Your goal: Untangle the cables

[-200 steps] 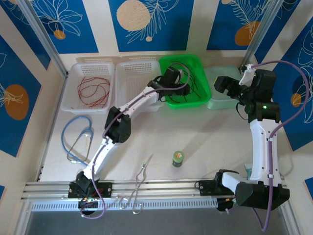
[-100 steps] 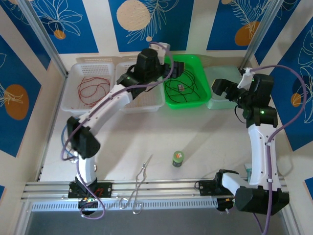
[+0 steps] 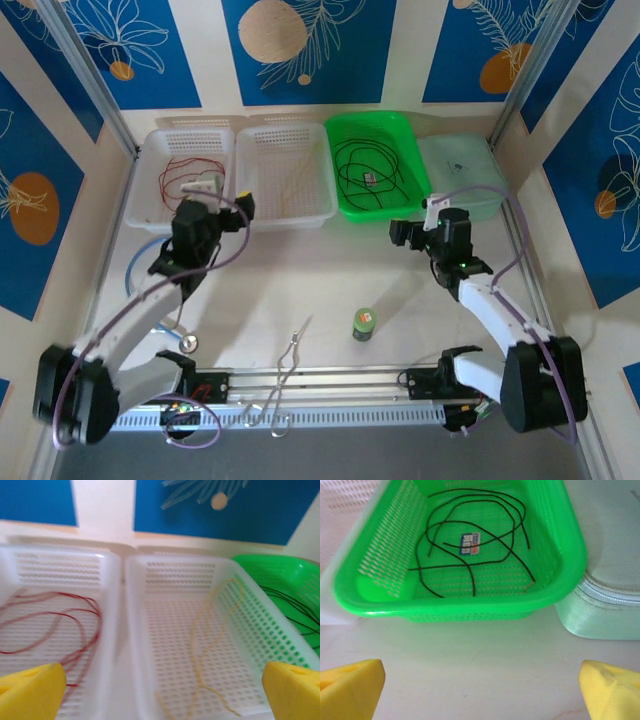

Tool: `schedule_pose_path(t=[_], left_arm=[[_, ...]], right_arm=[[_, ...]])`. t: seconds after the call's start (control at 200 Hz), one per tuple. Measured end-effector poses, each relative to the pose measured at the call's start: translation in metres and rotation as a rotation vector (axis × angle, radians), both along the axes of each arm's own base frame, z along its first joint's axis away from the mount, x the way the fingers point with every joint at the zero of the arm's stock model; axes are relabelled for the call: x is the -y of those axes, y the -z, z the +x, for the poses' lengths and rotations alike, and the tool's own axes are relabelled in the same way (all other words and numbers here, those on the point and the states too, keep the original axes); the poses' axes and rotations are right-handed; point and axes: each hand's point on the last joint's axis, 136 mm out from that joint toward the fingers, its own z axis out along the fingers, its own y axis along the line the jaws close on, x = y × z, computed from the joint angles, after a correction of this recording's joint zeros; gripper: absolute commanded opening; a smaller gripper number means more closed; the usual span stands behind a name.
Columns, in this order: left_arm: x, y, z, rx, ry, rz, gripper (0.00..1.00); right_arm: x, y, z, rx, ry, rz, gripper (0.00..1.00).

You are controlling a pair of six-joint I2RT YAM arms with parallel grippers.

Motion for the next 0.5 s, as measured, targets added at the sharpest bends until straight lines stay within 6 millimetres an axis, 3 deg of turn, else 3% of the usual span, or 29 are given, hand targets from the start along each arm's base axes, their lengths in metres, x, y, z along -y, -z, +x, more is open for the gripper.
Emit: schedule_pose_path(t=[0.11,0.19,0.31,0.415,0.495], left_arm=[[-0.041,-0.012,-0.024,0.07,-0.103,0.057,1.0],[-0.069,-0.005,-0.038,0.089,-0.186,0.099,1.0],[-0.092,0.042,-0.055,0.047,-0.247,0.177,1.0],[-0.098,0.088,-0.066,-0.019,-0.257,0.212,1.0],[-0.099,0.112,-0.071,-0.037,-0.257,0.22,1.0]], right_arm=[[0.011,0.027,0.01,0.017,0.043,-0.055,0.99],[0.02,0.039,0.014,0.037,0.073,-0.076,0.99],[0.037,0.051,0.015,0.082,0.13,-0.071,0.99],[0.048,0.066,0.011,0.112,0.162,-0.061,0.99],[0.045,0.08,0.008,0.094,0.151,-0.063,0.99]])
